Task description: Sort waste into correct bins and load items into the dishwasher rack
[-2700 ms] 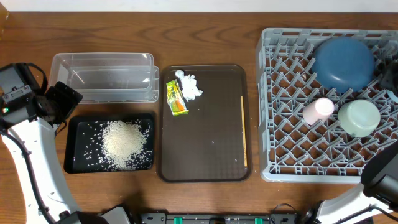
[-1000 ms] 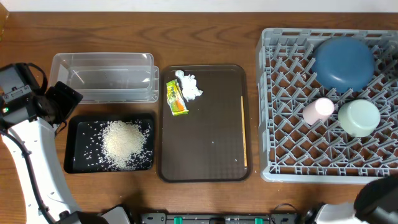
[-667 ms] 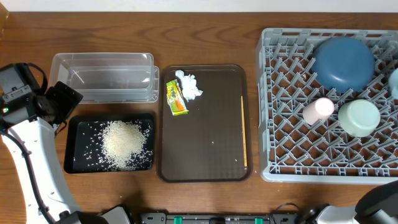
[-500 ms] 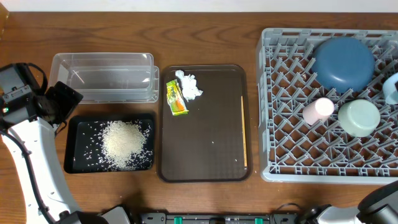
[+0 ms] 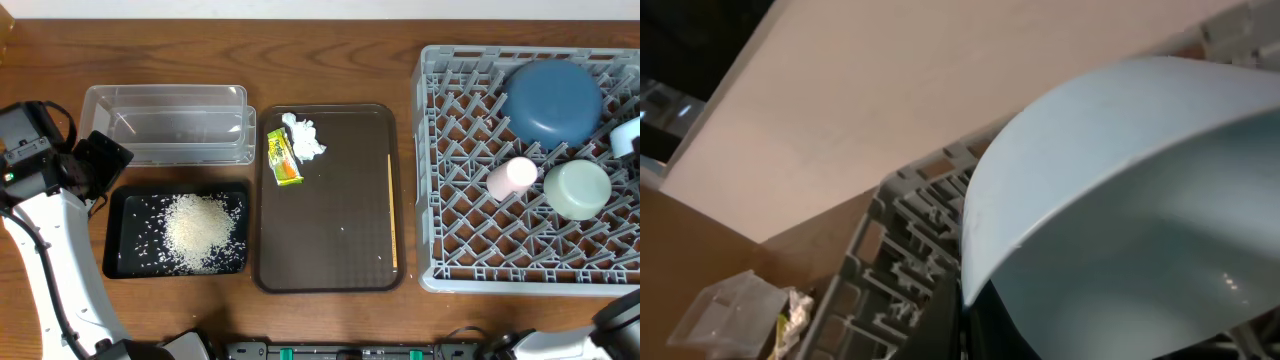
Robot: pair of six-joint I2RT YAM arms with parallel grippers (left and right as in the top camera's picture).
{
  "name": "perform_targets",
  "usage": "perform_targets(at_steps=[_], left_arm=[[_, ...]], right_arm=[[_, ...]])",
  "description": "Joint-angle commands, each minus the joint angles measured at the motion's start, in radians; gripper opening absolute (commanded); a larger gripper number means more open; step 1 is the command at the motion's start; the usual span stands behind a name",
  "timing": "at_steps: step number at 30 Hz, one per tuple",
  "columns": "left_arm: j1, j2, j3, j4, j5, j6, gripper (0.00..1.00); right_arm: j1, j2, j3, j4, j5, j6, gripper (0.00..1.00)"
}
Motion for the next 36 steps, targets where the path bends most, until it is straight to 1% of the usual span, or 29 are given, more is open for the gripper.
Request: perform_targets(at_steps=[1,5,9,13,15,22,26,33,36], left_arm=[[0.004,0.005,-0.005,-0.001,-0.005,-0.006,0.93],[0.004,0.005,-0.005,-0.001,-0.005,-0.006,0.93],[0.004,0.005,-0.005,-0.001,-0.005,-0.006,0.93],[0.004,0.005,-0.005,0.0,-0.005,-0.006,0.93],[0.004,0.005,-0.005,0.0,-0.005,-0.006,0.93],[0.004,0.005,-0.005,-0.001,-0.005,-0.006,0.93],[0.004,0.005,-0.005,-0.001,-0.005,-0.006,0.93],[0.004,0.005,-0.005,0.0,-0.005,-0.006,0.93],[0.004,0.005,-0.005,0.0,-0.005,-0.006,0.93]], right_arm=[[0.003,0.064,-0.007,0.037,-0.04,0.053,0.01],[0.0,0.126,-0.007,0.091,-0.099,0.068,0.01],[-0.005,0.138,-0.006,0.104,-0.09,0.09,0.01],[-0.03,0.137,-0.005,0.195,-0.068,0.254,0.01],[-0.046,0.133,-0.005,0.211,-0.068,0.298,0.01],[-0.07,0.131,-0.006,0.143,-0.068,0.31,0.01],[-0.07,0.131,-0.006,0.09,-0.068,0.27,0.01],[-0.089,0.126,-0.005,0.079,-0.058,0.266,0.01],[-0.109,0.126,-0.005,0.043,-0.031,0.27,0.01]])
